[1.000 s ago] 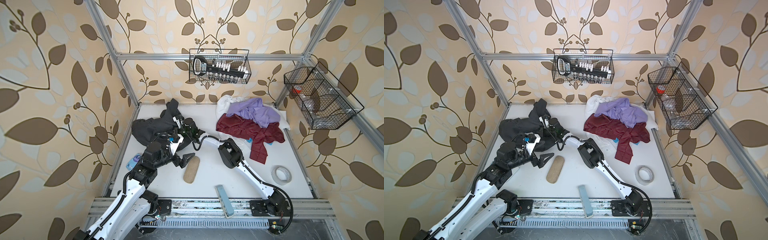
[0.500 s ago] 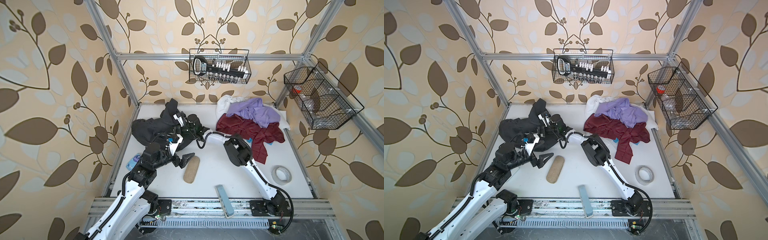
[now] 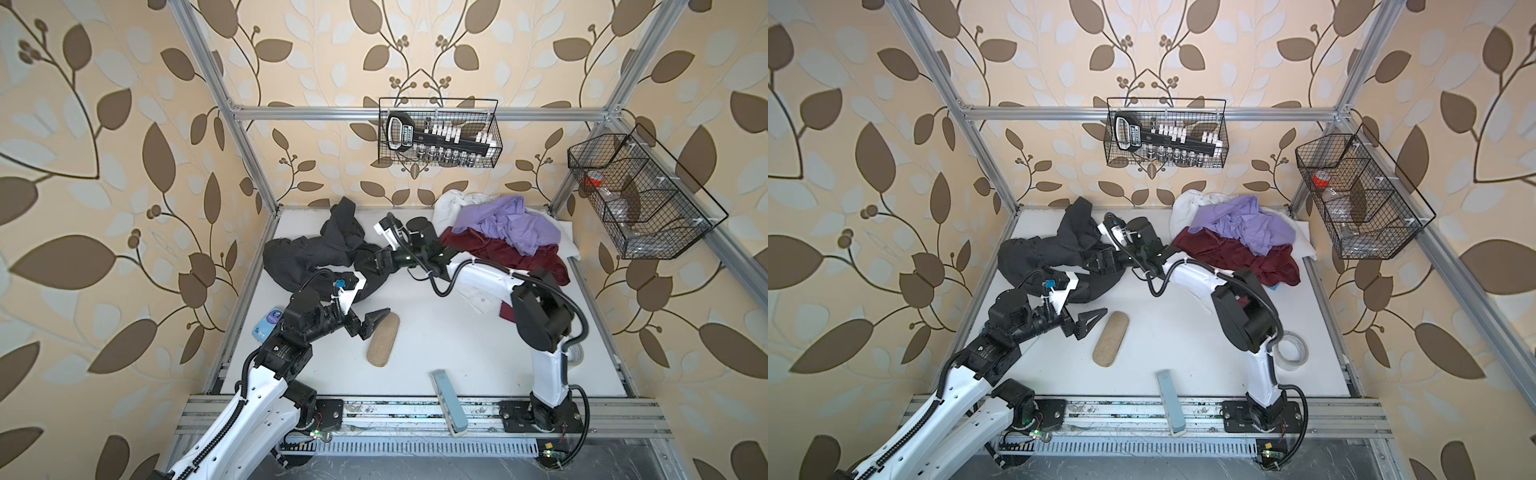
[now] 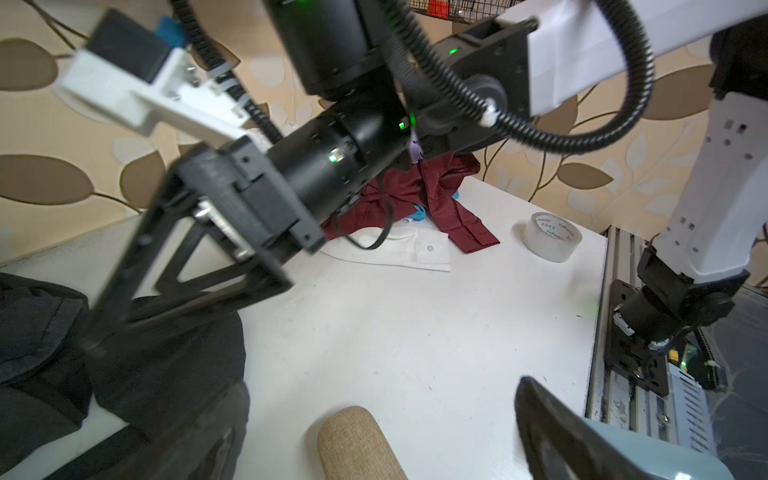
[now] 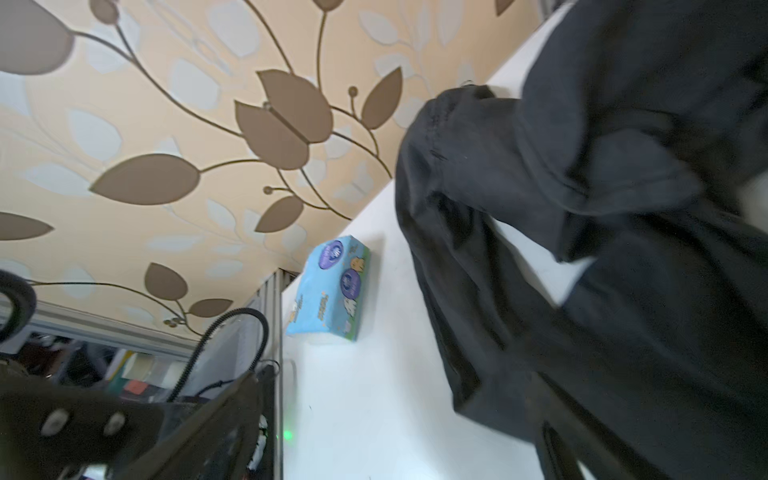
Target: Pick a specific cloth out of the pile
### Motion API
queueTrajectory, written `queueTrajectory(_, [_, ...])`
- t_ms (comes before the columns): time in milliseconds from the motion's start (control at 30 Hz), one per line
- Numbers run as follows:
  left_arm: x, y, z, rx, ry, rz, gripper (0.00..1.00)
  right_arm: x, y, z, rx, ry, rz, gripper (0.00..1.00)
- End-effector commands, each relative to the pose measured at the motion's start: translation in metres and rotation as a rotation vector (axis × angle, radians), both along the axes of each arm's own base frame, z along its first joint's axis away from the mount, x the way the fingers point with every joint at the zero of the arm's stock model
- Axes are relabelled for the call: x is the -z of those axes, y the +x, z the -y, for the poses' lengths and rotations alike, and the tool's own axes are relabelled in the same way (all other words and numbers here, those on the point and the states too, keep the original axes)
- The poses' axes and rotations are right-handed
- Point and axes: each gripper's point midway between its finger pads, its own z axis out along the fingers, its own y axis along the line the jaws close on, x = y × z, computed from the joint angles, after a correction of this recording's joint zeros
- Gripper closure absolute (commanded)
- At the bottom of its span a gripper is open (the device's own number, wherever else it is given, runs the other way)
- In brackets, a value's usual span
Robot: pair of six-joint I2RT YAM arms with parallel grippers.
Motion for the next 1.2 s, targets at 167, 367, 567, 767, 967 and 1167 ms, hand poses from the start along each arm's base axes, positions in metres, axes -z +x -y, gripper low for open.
queueTrajectory(167, [0.015, 0.049, -0.049, -0.404, 0.054, 0.003, 0.01, 0.005, 0.006, 0.19, 0.421, -0.239, 0.047, 0.0])
queueTrajectory(367, [0.041, 0.086, -0.123, -0.855, 0.172, -0.025, 0.01, 0.013, -0.009, 0.336, 0.84, -0.457, 0.152, 0.0])
queueTrajectory(567, [0.078, 0.108, -0.19, -1.123, 0.129, -0.128, 0.01, 0.024, -0.021, 0.42, 1.135, -0.537, 0.228, 0.0])
queueTrajectory(767, [0.093, 0.109, -0.22, -1.255, 0.111, -0.033, 0.01, 0.048, -0.021, 0.444, 1.198, -0.529, 0.274, 0.0])
queueTrajectory(967, [0.114, 0.125, -0.216, -1.214, 0.098, -0.043, 0.01, 0.076, -0.015, 0.454, 1.237, -0.47, 0.302, 0.0])
queueTrajectory(1167, [0.143, 0.143, -0.201, -1.111, 0.111, -0.073, 0.01, 0.082, -0.015, 0.467, 1.241, -0.363, 0.358, 0.01])
